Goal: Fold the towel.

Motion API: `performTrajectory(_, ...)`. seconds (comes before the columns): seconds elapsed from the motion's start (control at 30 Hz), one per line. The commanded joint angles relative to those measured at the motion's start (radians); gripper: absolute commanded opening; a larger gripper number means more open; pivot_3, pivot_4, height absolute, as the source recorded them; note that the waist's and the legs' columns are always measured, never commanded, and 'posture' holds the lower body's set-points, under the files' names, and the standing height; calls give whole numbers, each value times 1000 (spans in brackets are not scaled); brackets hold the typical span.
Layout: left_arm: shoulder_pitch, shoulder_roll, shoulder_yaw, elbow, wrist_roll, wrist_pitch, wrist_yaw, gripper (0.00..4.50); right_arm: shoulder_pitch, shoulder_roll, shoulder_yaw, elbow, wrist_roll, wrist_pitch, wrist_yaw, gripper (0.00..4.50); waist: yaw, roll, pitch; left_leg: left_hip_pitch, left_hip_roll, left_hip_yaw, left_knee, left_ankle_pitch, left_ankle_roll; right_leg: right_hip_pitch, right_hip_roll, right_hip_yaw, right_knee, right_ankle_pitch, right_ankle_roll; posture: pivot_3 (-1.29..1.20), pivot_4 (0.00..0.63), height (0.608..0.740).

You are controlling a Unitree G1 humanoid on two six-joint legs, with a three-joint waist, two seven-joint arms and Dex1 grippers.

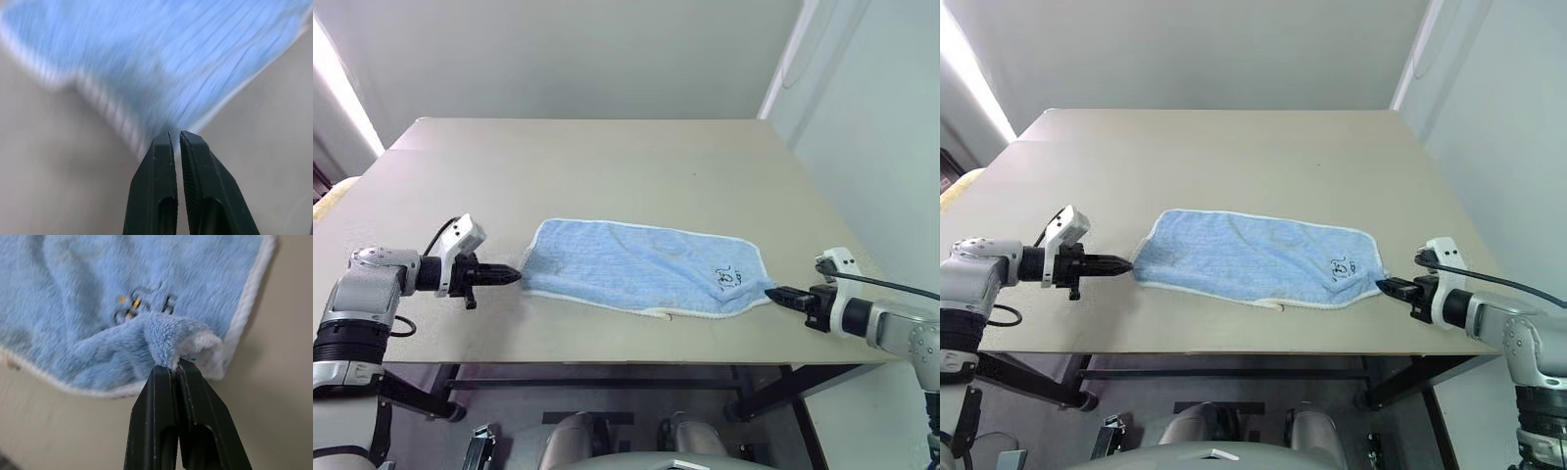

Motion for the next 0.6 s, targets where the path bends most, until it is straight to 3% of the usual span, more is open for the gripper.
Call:
performTrajectory(0.03,-2,29,25,-78,-55,-8,-44,314,-46,9,26,24,-34,-45,-10,33,-6,0,0,0,0,0,0,0,0,0,0,0,0,0,0,0,0,735)
performTrajectory(0.17,18,64,-58,-69,14,-132,-103,314,-81,33,45,37,-51,-70,-18,33,-8,1,0,2,0,0,1,1,-1,1,0,0,2,0,0,0,0,735)
performTrajectory(0.5,-113,-30,-130,122,93,-293,-52,3697,-68,47,42,28,-75,-99,-30,0,16,4,0,1,0,0,2,1,-1,2,-1,-2,1,0,0,0,0,735)
performTrajectory(0.53,-123,-33,-142,150,110,-324,-55,3922,-64,47,40,26,-78,-100,-33,0,17,4,0,1,0,0,2,1,-1,1,0,-2,1,0,0,0,0,735)
performTrajectory(0.6,-138,-34,-164,196,131,-366,-77,3922,-61,49,37,25,-81,-101,-38,0,19,5,0,1,1,0,2,1,-1,1,0,-2,2,0,0,0,0,735)
